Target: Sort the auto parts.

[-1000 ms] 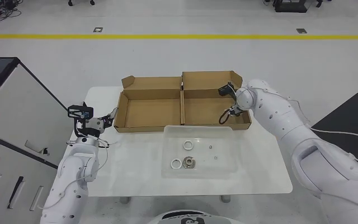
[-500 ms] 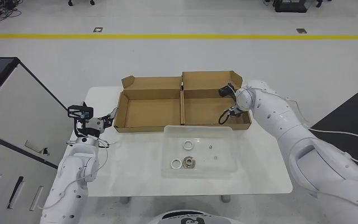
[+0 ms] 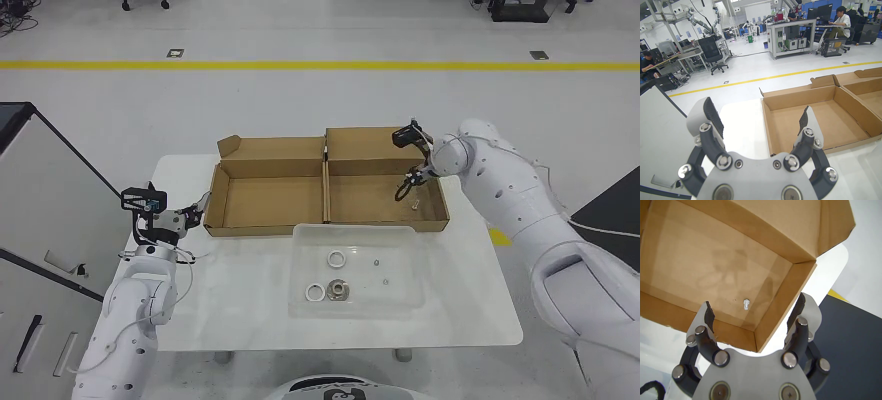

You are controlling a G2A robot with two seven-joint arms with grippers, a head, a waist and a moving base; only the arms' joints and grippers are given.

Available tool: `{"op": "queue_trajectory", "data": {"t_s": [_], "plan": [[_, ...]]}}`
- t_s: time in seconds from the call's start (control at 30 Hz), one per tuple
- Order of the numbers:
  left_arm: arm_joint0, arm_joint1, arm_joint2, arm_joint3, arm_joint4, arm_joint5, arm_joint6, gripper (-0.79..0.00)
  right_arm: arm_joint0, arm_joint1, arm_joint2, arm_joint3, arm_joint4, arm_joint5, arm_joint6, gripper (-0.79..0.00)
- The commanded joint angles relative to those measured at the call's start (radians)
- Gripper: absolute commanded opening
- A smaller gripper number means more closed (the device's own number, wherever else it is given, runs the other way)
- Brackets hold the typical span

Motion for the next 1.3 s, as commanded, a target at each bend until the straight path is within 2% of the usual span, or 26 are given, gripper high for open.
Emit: {"op": "queue_trajectory", "data": {"t_s": [0.0, 0.3, 0.57, 0.73, 1.07, 1.27], "plan": [[0.0, 0.0, 0.0, 0.0, 0.0, 0.0, 0.0, 0.0, -0.018, 0.021, 0.046, -0.061, 0.025, -0.024, 0.043, 0.0], [0.0, 0.0, 0.0, 0.0, 0.0, 0.0, 0.0, 0.0, -0.17, 0.116, 0.265, -0.447, 0.099, -0.082, 0.227, 0.0], [0.0, 0.0, 0.0, 0.0, 0.0, 0.0, 0.0, 0.0, -0.295, 0.161, 0.379, -0.714, 0.259, -0.143, 0.355, 0.0], [0.0, 0.0, 0.0, 0.0, 0.0, 0.0, 0.0, 0.0, -0.322, 0.19, 0.347, -0.814, 0.325, -0.133, 0.364, 0.0], [0.0, 0.0, 0.0, 0.0, 0.0, 0.0, 0.0, 0.0, -0.305, 0.239, 0.213, -0.869, 0.395, -0.133, 0.364, 0.0], [0.0, 0.0, 0.0, 0.0, 0.0, 0.0, 0.0, 0.0, -0.305, 0.239, 0.213, -0.869, 0.395, -0.133, 0.364, 0.0]]}}
